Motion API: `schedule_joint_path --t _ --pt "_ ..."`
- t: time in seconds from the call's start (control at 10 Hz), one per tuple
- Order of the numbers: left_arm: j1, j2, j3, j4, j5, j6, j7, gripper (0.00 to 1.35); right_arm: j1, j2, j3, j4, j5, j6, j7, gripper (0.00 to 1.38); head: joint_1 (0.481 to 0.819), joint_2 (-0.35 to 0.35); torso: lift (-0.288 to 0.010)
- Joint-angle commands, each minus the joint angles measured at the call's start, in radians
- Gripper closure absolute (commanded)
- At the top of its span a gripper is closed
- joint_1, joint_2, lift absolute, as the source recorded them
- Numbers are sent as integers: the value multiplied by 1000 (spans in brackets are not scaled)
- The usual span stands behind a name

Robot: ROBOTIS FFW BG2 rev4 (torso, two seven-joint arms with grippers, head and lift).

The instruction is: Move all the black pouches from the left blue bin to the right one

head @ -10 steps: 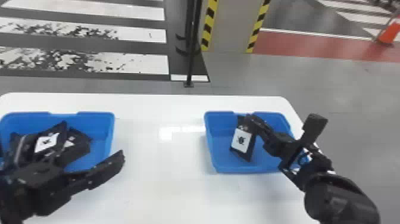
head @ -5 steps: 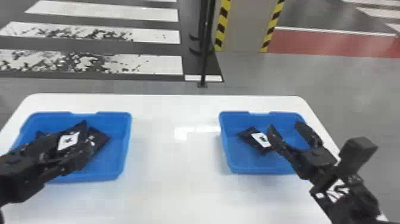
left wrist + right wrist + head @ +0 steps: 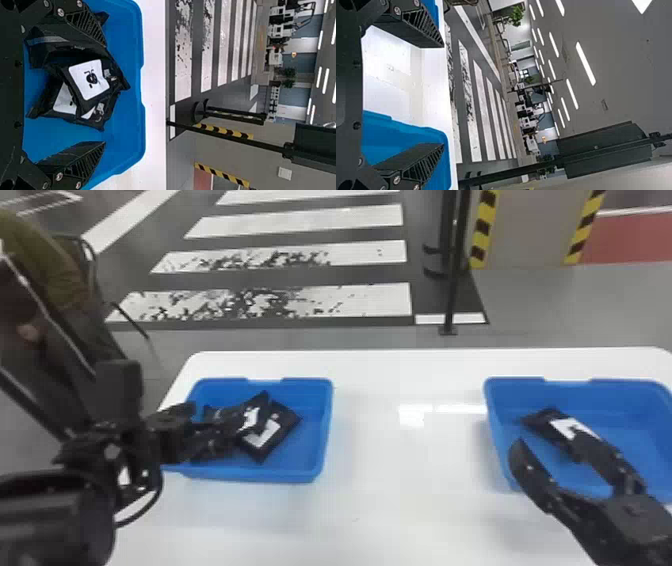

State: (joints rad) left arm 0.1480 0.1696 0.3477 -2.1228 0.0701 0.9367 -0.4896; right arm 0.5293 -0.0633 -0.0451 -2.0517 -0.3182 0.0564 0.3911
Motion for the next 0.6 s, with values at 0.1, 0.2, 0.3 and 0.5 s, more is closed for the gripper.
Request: schedule_joint_path --t 0.1,0.2,0.3,0.5 --pt "-101 1 -3 158 -30 6 8 171 28 -3 45 -4 -35 17 3 142 695 225 -140" --pt "-138 -1 -5 222 -34 6 11 171 33 -1 49 -4 -41 32 8 144 695 249 -140" --pt "-165 1 -13 271 -32 11 11 171 33 -1 49 -4 -45 39 12 147 695 262 -140" --pt "-209 1 -29 345 -22 20 14 173 33 -1 49 1 -63 54 15 148 695 263 -140"
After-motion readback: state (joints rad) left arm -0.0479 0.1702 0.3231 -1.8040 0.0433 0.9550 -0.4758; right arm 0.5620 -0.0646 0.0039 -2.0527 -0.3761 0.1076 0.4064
